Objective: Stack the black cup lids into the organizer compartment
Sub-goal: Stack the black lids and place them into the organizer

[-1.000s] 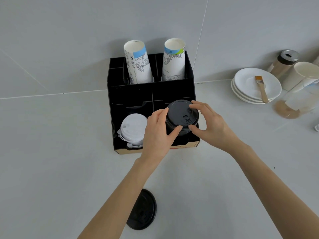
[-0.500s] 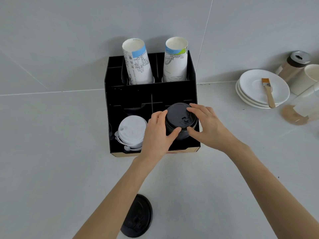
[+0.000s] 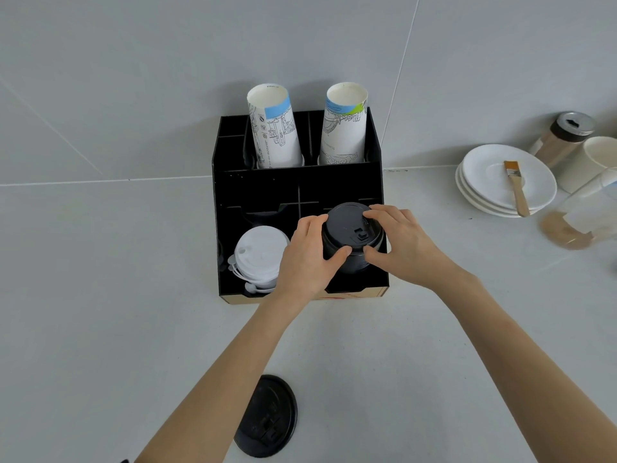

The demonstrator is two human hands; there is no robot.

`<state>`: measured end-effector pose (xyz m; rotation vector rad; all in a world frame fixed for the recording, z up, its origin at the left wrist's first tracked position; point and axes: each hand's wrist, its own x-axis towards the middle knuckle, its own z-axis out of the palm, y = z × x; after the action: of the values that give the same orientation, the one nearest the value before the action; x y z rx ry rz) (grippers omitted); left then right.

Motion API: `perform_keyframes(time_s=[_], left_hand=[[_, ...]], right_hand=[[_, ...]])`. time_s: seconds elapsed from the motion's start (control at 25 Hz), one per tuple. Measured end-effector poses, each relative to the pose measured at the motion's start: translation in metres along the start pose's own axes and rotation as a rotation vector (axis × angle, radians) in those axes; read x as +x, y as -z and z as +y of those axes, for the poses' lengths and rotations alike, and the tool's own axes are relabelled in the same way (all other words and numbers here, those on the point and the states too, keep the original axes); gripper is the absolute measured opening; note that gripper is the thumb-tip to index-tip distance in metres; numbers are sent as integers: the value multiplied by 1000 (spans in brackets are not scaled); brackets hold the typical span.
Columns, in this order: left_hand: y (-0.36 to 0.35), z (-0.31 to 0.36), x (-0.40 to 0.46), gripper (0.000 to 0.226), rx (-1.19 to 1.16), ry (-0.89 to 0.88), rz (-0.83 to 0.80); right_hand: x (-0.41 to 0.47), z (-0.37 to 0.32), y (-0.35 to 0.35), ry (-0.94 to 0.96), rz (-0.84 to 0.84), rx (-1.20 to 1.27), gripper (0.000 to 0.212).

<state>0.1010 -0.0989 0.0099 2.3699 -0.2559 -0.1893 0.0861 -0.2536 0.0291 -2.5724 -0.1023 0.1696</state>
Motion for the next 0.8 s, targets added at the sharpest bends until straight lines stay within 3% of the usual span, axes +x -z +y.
perform_keyframes(time_s=[0.44, 0.8], left_hand=[[14, -1, -9, 65, -52, -6, -38], [42, -36, -74, 51, -76, 1, -5]], right_hand=[[-11, -12, 1, 7, 31, 39, 53], [-54, -49, -28, 129, 133, 139, 44]])
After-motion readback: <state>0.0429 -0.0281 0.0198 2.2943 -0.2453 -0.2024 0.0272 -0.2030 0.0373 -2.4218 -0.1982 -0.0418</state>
